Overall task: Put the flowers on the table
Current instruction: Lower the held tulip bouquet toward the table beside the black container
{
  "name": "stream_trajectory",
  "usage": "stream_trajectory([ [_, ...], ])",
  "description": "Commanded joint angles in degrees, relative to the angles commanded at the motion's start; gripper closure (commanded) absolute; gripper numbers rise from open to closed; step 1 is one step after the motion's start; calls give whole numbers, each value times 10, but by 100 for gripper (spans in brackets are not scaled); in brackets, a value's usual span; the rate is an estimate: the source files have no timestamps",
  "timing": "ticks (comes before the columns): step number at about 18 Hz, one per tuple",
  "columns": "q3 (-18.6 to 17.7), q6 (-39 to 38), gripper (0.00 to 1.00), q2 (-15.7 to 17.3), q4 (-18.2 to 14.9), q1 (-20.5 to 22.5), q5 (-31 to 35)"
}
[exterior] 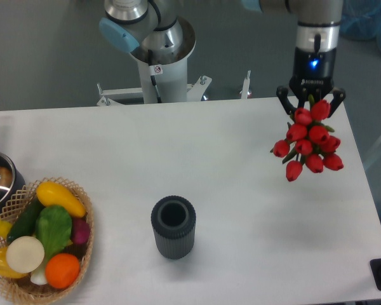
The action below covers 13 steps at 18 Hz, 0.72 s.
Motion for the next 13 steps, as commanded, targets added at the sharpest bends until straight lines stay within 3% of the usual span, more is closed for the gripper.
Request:
stream_trajectory([
  [5,-2,0,71,-41,-1,-26,42],
  [13,-1,0,71,-70,-6,-30,43],
])
